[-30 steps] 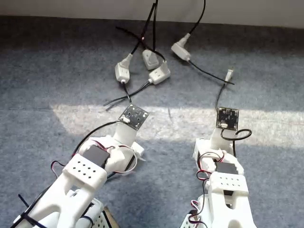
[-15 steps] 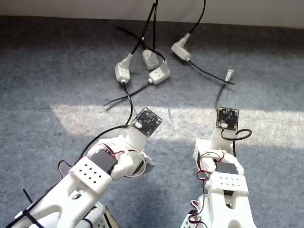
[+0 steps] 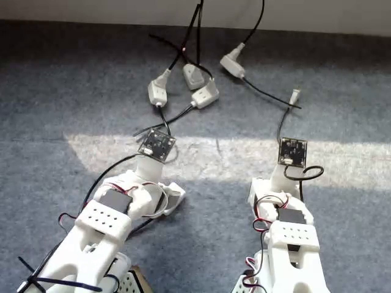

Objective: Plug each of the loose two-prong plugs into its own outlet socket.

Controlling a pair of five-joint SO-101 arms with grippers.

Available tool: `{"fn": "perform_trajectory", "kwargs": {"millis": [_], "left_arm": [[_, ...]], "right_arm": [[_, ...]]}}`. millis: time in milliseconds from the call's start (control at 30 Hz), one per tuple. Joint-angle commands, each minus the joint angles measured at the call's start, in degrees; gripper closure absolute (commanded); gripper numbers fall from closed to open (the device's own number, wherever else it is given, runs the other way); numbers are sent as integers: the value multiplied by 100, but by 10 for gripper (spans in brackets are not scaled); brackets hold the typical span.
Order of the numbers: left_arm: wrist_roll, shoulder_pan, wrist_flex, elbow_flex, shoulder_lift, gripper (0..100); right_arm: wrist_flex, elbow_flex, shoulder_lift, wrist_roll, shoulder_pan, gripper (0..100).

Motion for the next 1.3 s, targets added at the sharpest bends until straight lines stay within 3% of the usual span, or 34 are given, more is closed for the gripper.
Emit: {"fn": "perform_trajectory", "kwargs": {"millis": [0, 200, 533, 833, 1267], "left_arm": [[-35, -180, -62, -40, -84, 737], [-35, -84, -62, -259, -110, 737], [-79, -1270, -88, -215, -66, 737], [-79, -681, -79, -40, -110, 737], [-79, -699, -70, 92, -110, 737]], "right_arm": [[-101, -22, -22, -26, -13, 733], [-101, -22, -22, -26, -13, 733], [-101, -22, -22, -26, -31, 733], [-101, -22, -22, -26, -31, 733], [-101, -22, -22, -26, -40, 733]]}}
